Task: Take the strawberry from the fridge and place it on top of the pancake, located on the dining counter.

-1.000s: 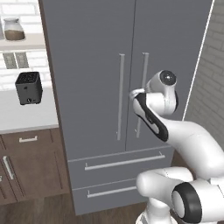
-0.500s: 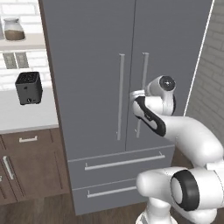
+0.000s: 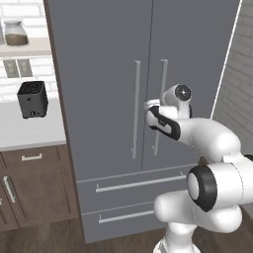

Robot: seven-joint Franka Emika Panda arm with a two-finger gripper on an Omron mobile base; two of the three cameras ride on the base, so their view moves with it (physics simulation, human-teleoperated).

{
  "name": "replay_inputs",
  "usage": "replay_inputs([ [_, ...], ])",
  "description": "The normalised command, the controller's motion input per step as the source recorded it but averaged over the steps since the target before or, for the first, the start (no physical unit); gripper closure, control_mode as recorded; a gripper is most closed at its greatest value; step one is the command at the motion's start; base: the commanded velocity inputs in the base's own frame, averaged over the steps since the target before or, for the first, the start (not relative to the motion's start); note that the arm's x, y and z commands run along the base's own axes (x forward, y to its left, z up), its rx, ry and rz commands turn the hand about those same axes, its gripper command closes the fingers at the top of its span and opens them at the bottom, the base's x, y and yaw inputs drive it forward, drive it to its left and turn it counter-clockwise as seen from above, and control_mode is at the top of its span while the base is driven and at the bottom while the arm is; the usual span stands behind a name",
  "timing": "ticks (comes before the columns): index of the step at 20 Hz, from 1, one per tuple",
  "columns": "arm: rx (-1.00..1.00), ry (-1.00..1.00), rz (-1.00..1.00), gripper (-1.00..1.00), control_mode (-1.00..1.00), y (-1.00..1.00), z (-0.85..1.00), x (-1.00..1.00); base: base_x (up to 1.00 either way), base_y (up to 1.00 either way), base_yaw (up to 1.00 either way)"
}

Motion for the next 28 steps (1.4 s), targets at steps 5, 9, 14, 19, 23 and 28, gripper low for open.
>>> replay_inputs([
  [5, 0.0, 0.0, 0.0, -1.0, -1.0, -0.1, -0.05, 0.46, 0.0, 0.0, 0.0],
  [9, 0.0, 0.0, 0.0, -1.0, -1.0, -0.06, -0.01, 0.41, 0.0, 0.0, 0.0],
  [14, 0.0, -0.03, 0.0, -1.0, -1.0, -0.01, 0.0, 0.33, 0.0, 0.0, 0.0],
  [19, 0.0, 0.0, 0.0, 1.0, -1.0, -0.01, 0.0, 0.26, 0.0, 0.0, 0.0],
  [23, 0.0, 0.01, 0.0, 1.0, -1.0, -0.13, 0.0, 0.0, 0.0, 0.0, 0.0],
  [28, 0.0, 0.04, 0.0, 1.0, -1.0, -0.38, 0.0, -0.31, 0.0, 0.0, 0.0],
])
